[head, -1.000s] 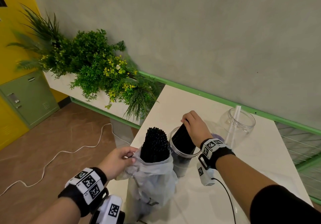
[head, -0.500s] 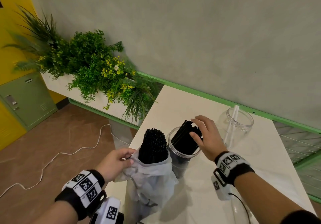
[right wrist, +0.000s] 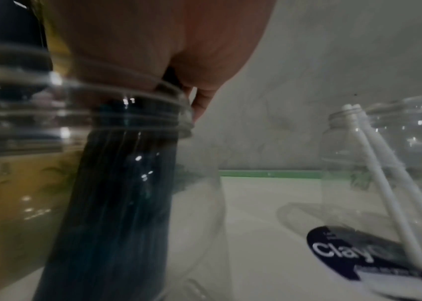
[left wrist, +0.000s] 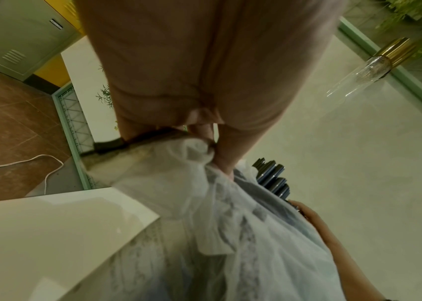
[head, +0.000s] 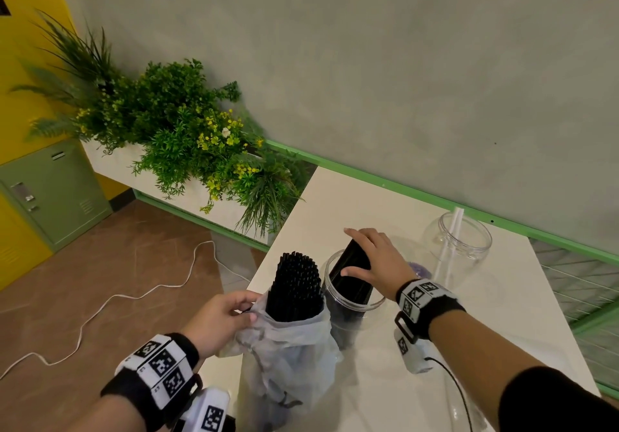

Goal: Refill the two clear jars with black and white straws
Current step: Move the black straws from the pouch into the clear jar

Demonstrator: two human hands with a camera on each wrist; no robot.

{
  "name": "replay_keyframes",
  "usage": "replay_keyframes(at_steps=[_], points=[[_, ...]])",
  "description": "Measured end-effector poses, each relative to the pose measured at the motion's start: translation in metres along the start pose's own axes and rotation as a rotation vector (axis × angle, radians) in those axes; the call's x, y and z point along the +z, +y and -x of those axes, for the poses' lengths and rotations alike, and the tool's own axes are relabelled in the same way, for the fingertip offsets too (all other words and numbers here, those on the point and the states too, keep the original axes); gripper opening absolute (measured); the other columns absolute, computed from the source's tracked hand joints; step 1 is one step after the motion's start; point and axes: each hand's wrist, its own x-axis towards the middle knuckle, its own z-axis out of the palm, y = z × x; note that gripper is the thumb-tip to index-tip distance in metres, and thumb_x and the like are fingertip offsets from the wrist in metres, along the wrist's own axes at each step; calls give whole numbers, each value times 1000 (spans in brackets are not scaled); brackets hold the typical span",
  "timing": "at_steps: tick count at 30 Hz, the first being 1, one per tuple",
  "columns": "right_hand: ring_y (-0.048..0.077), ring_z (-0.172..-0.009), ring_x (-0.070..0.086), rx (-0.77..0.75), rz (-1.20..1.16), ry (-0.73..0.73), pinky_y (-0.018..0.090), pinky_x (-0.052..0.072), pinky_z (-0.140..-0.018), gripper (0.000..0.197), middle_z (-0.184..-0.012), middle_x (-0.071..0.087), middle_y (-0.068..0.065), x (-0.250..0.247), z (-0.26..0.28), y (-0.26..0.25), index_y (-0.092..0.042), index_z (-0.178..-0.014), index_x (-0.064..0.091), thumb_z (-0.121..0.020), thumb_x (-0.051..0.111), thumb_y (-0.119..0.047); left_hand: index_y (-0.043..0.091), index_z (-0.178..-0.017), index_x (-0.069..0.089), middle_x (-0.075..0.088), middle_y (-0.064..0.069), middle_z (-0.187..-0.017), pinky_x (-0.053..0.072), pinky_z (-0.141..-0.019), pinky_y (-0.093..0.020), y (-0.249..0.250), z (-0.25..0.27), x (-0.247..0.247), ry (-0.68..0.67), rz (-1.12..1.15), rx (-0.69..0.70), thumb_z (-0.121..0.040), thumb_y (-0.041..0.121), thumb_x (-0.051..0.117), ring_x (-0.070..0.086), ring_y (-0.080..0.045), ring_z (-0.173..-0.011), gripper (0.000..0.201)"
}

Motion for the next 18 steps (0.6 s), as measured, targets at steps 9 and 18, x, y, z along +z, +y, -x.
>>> replay_keyframes(at_steps=[9,18], points=[[20,-86,50,63,21,270,31,43,-74,38,-87,57,0,-4,-19,-7,-12,-90,65,-87,59,-50,15,-103,68,73,-9,-100,50,-88,-37,-5,-2,-2,-31,-23,6,-85,-9,59,65,-20,-90,31],[23,-111,45,125,69,239,38,40,-95,42,-121,52,2,-10,-13,-14,-20,-124,55,-94,47,-48,13,-102,68,72,-13,-101,49,-89,-38,-7,-3,-4,-33,-39,11,-85,-9,59,64,-18,-90,30]])
